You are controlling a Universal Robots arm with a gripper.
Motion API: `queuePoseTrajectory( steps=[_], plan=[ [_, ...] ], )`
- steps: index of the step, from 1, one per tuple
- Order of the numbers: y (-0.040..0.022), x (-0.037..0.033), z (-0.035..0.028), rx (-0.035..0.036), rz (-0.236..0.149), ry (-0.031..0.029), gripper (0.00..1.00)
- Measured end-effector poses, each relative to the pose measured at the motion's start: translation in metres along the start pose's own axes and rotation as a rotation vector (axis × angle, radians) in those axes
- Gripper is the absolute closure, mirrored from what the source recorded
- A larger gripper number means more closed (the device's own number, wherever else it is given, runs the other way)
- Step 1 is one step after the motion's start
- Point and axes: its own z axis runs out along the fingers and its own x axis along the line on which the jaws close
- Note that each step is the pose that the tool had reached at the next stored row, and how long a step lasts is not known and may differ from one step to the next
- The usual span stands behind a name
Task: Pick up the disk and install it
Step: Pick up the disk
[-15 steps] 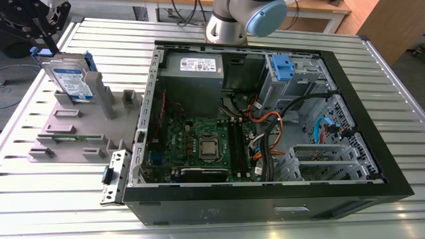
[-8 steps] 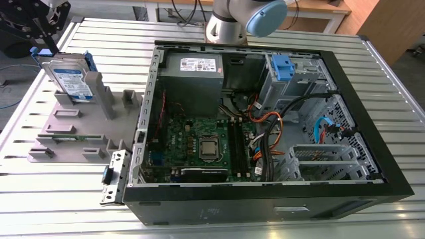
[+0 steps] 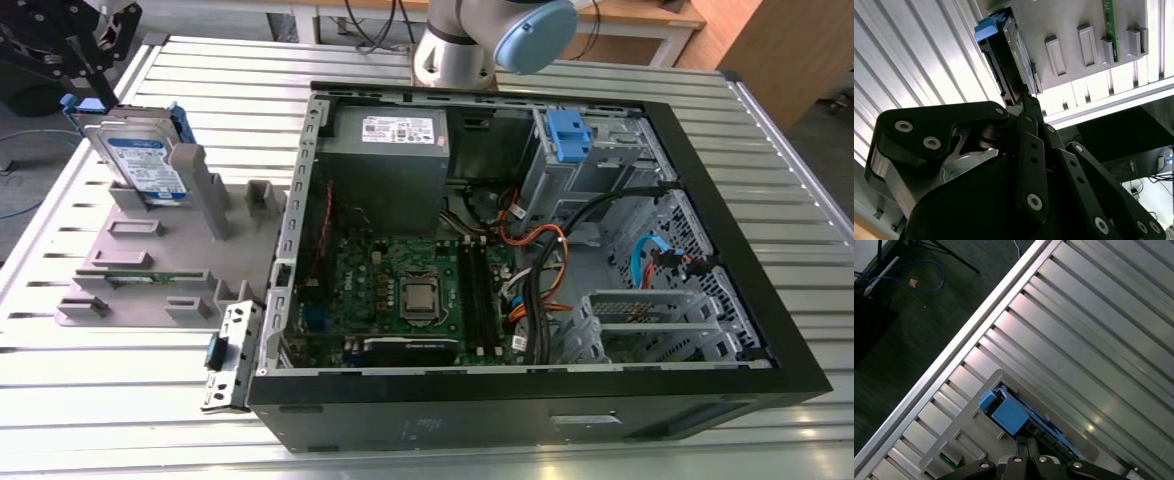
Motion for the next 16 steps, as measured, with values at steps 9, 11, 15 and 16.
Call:
queuePoseTrajectory(
  steps=[9, 11, 15, 16],
  plan=[
    [0.0, 0.0, 0.0, -0.0008, -0.058, 0.0023, 0.89],
    [0.0, 0.0, 0.0001, -0.001, -0.086, 0.0033, 0.89],
    [0.0, 0.0, 0.0002, -0.0017, -0.151, 0.0061, 0.89],
    [-0.0001, 0.0, 0.0002, -0.0019, -0.169, 0.007, 0.89]
  ],
)
